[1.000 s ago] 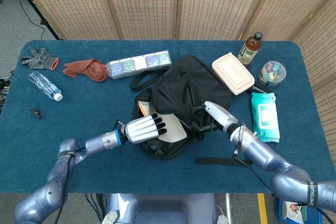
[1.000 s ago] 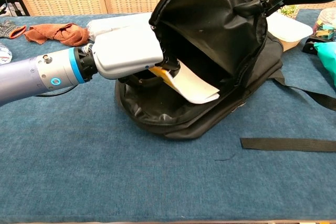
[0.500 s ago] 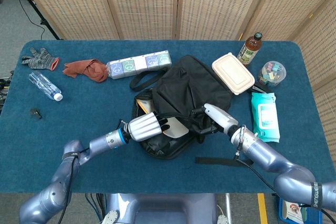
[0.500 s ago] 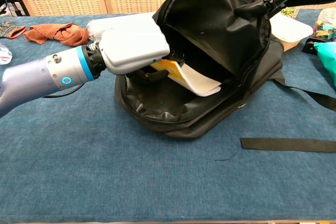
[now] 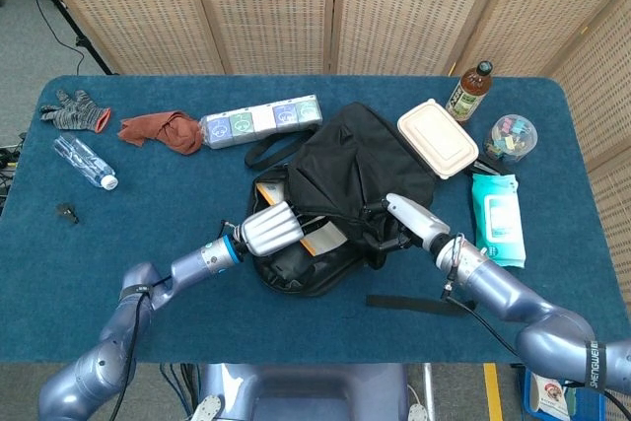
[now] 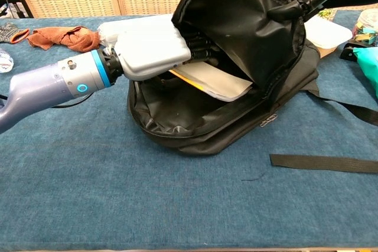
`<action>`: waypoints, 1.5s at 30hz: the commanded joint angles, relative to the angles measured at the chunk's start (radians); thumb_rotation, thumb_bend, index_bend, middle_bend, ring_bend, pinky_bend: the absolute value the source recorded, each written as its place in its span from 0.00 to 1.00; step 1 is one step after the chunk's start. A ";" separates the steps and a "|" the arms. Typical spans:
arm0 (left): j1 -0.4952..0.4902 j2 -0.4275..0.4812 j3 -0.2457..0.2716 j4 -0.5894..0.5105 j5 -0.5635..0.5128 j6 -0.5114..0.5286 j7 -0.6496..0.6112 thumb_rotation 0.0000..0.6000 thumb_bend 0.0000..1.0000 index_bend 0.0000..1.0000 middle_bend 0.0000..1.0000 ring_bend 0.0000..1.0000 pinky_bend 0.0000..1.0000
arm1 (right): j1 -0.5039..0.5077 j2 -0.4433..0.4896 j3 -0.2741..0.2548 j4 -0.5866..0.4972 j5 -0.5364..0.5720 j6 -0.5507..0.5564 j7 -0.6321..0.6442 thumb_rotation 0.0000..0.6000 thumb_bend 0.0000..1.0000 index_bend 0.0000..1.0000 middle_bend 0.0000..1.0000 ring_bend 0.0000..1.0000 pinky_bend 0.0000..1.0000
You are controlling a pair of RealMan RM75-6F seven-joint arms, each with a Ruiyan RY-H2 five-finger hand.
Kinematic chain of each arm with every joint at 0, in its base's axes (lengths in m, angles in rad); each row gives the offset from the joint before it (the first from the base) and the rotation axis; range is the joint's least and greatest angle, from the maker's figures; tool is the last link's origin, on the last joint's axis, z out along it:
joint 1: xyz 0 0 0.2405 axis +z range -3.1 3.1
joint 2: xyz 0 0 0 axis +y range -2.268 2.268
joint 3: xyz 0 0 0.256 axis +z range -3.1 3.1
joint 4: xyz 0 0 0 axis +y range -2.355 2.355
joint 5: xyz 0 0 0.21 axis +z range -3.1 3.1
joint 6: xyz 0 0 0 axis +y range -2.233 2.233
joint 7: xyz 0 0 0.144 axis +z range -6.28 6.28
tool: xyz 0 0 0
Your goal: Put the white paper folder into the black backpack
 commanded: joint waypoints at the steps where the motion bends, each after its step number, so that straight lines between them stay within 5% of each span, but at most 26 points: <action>1: 0.015 0.027 0.009 -0.016 0.005 0.051 -0.042 1.00 0.23 0.03 0.00 0.00 0.24 | 0.004 -0.007 -0.008 0.011 0.004 0.007 -0.006 1.00 0.62 0.59 0.66 0.50 0.55; 6: 0.048 0.062 0.012 -0.029 0.005 0.153 -0.099 1.00 0.15 0.00 0.00 0.00 0.21 | 0.017 -0.026 -0.028 0.033 0.025 0.024 -0.024 1.00 0.62 0.59 0.66 0.50 0.55; 17: 0.107 0.175 -0.046 -0.075 -0.048 0.387 -0.291 1.00 0.14 0.00 0.00 0.00 0.21 | 0.063 -0.074 -0.081 0.059 0.109 0.058 -0.093 1.00 0.62 0.59 0.66 0.50 0.55; 31: 0.178 0.287 -0.138 -0.107 -0.150 0.384 -0.350 1.00 0.14 0.00 0.00 0.00 0.21 | 0.110 -0.155 -0.137 -0.070 0.114 0.097 -0.191 1.00 0.62 0.59 0.66 0.50 0.54; 36: 0.202 0.310 -0.150 -0.117 -0.167 0.364 -0.357 1.00 0.14 0.00 0.00 0.00 0.21 | 0.127 -0.240 -0.178 -0.071 0.135 0.150 -0.248 1.00 0.62 0.54 0.58 0.42 0.40; 38: 0.212 0.319 -0.156 -0.122 -0.173 0.358 -0.360 1.00 0.14 0.00 0.00 0.00 0.21 | 0.134 -0.278 -0.198 -0.066 0.146 0.164 -0.271 1.00 0.53 0.43 0.43 0.29 0.26; 41: 0.228 0.328 -0.164 -0.131 -0.183 0.351 -0.364 1.00 0.14 0.00 0.00 0.00 0.21 | 0.144 -0.320 -0.228 -0.051 0.147 0.132 -0.282 1.00 0.15 0.17 0.12 0.04 0.04; 45: 0.248 0.337 -0.171 -0.143 -0.191 0.340 -0.371 1.00 0.14 0.00 0.00 0.00 0.21 | 0.150 -0.332 -0.242 -0.033 0.125 0.064 -0.264 1.00 0.00 0.00 0.00 0.00 0.00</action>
